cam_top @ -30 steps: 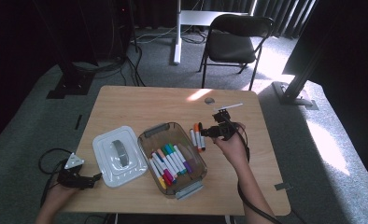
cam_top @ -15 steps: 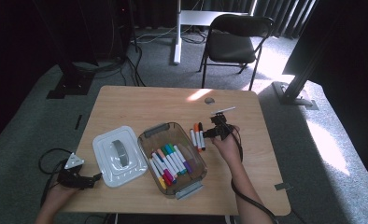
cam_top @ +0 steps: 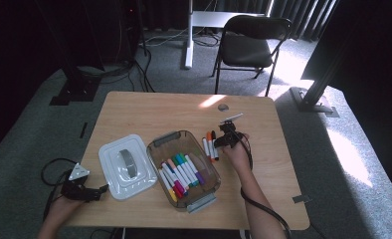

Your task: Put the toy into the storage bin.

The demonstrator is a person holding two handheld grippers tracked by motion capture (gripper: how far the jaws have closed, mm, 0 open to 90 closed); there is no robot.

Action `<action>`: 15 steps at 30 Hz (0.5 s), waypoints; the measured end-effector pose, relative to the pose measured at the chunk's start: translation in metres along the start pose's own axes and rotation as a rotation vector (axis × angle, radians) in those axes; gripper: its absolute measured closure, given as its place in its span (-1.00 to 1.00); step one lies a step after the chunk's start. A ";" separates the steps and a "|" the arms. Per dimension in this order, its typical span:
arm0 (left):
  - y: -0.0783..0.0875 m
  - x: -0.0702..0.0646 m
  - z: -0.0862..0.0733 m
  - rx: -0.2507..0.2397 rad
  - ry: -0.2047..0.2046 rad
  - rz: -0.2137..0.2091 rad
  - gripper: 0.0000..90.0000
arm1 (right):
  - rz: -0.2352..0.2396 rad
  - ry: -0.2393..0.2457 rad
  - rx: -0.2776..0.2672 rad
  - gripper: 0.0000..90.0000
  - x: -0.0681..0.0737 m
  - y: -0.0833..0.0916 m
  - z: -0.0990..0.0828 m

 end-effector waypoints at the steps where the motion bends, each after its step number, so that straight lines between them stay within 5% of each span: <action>1: 0.000 0.000 0.000 0.000 -0.001 0.001 -0.96 | -0.001 -0.008 -0.001 0.23 -0.002 0.000 0.000; 5: 0.000 0.000 0.000 0.000 -0.001 0.001 -0.96 | -0.036 -0.039 0.014 0.25 -0.008 0.001 0.000; 15: 0.000 0.000 0.000 0.000 -0.001 0.001 -0.96 | -0.010 -0.076 -0.006 0.24 -0.017 0.005 -0.001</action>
Point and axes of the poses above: each handheld gripper's, and its own axes: y roughly backward along the jaws, z roughly out of its top, x roughly to its left, the point moved 5 cm from there along -y, roughly forward along the jaws, and after that the axes turned 10 degrees about -z, right-handed, at the moved point
